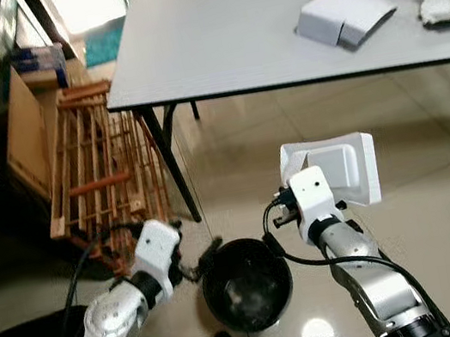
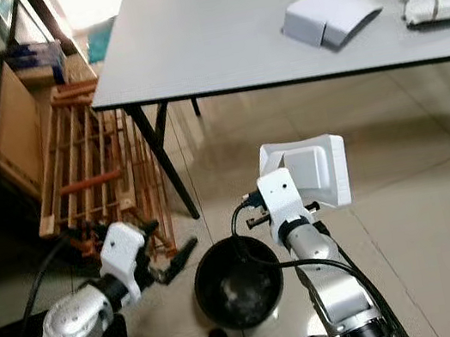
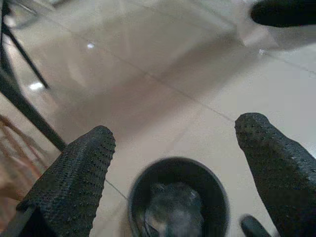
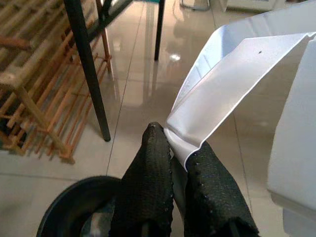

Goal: Picking trash to rubbish bin

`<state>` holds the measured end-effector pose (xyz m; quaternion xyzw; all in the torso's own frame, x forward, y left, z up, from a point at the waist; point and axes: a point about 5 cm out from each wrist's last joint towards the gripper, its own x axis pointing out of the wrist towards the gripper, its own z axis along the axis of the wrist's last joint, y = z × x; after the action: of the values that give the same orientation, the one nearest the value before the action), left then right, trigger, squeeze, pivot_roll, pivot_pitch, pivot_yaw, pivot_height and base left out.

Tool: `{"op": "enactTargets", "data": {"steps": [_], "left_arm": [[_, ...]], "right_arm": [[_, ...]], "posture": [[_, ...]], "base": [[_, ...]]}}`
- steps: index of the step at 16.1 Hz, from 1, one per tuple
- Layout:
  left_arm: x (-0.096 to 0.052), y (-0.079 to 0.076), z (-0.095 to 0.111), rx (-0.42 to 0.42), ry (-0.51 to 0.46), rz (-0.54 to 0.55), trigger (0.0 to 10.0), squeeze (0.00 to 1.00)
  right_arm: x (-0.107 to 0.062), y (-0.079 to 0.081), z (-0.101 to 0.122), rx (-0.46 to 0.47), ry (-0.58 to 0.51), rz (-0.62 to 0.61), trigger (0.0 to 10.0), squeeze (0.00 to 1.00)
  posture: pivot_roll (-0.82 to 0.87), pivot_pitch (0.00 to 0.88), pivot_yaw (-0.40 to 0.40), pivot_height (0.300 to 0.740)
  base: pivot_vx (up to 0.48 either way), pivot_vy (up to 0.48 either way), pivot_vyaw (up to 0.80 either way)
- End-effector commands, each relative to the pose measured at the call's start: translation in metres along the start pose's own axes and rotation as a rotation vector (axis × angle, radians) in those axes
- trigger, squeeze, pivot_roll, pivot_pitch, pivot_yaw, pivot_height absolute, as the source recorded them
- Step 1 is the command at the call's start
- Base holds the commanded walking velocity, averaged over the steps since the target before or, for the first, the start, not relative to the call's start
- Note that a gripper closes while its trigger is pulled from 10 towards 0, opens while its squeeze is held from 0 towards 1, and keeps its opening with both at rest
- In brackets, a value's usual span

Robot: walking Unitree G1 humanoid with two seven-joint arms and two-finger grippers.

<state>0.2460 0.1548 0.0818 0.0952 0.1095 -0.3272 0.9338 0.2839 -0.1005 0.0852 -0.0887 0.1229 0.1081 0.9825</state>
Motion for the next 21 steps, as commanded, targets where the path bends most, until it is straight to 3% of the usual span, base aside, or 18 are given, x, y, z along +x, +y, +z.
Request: {"op": "enactTargets", "data": {"steps": [1, 4, 9, 14, 21], "left_arm": [[-0.003, -0.002, 0.002, 0.006, 0.004, -0.028, 10.0, 0.0], [-0.007, -0.007, 0.003, 0.029, 0.021, -0.052, 10.0, 0.0], [-0.018, -0.012, 0.004, 0.054, 0.043, -0.07, 10.0, 0.0], [-0.019, -0.015, 0.008, 0.066, 0.041, -0.075, 10.0, 0.0], [-0.02, -0.019, 0.013, 0.07, 0.038, -0.095, 10.0, 0.0]], "right_arm": [[-0.001, 0.001, -0.008, 0.017, 0.021, -0.002, 10.0, 0.0], [0.007, 0.008, -0.03, 0.142, 0.124, -0.003, 10.0, 0.0], [0.014, 0.027, -0.043, 0.153, 0.168, 0.046, 10.0, 0.0], [0.021, 0.043, -0.06, 0.232, 0.286, 0.072, 10.0, 0.0], [0.013, 0.052, -0.095, 0.303, 0.472, 0.053, 10.0, 0.0]], "posture": [[0.03, 0.277, 0.072, 0.74], [0.05, 0.306, 0.081, 0.74], [0.1, 0.333, 0.081, 0.74], [0.1, 0.333, 0.081, 0.74], [0.11, 0.351, 0.073, 0.74]], "base": [[0.0, 0.0, 0.0], [0.0, 0.0, 0.0], [0.0, 0.0, 0.0], [0.0, 0.0, 0.0], [0.0, 0.0, 0.0]]}}
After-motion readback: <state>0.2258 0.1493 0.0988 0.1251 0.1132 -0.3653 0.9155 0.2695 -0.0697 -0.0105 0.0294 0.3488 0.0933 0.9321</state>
